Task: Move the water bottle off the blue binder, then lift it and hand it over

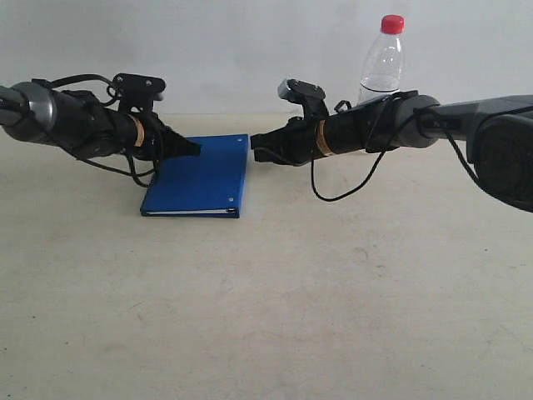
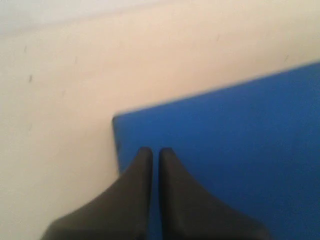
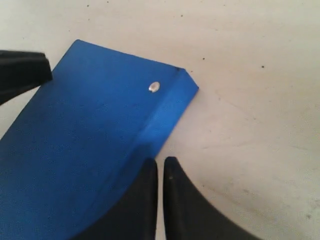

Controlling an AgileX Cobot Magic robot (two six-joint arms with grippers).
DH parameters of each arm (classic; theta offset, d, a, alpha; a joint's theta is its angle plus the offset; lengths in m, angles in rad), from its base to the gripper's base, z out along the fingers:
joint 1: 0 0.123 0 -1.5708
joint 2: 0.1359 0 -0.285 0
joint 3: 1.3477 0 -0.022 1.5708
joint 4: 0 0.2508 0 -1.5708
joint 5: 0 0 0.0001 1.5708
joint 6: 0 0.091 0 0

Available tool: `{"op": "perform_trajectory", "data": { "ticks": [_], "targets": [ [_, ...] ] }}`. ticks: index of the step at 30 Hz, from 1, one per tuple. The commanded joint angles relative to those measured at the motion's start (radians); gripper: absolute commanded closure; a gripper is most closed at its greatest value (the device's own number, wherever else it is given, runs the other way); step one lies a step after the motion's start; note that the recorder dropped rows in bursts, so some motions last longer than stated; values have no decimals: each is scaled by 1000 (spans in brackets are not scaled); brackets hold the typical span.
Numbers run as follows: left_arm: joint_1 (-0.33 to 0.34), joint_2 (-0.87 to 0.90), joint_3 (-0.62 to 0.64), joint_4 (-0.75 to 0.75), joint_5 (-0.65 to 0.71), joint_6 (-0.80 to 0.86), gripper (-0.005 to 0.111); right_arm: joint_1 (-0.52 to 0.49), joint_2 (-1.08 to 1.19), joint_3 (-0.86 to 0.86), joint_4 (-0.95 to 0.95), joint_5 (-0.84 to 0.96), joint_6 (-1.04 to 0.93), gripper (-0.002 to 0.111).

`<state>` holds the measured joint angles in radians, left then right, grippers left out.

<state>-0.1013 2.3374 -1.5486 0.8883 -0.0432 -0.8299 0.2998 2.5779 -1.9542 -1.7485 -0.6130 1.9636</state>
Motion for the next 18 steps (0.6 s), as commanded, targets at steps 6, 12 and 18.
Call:
{"op": "perform_trajectory", "data": {
  "ticks": [6, 12, 18],
  "targets": [
    [-40, 59, -216, -18, 85, -15, 102, -1, -5, -1, 4, -138, -20, 109],
    [-50, 163, -292, -18, 187, -15, 102, -1, -5, -1, 4, -254, -65, 109],
    [-80, 194, -303, -9, 266, 57, 102, -1, -5, -1, 4, -273, -120, 109]
  ]
}}
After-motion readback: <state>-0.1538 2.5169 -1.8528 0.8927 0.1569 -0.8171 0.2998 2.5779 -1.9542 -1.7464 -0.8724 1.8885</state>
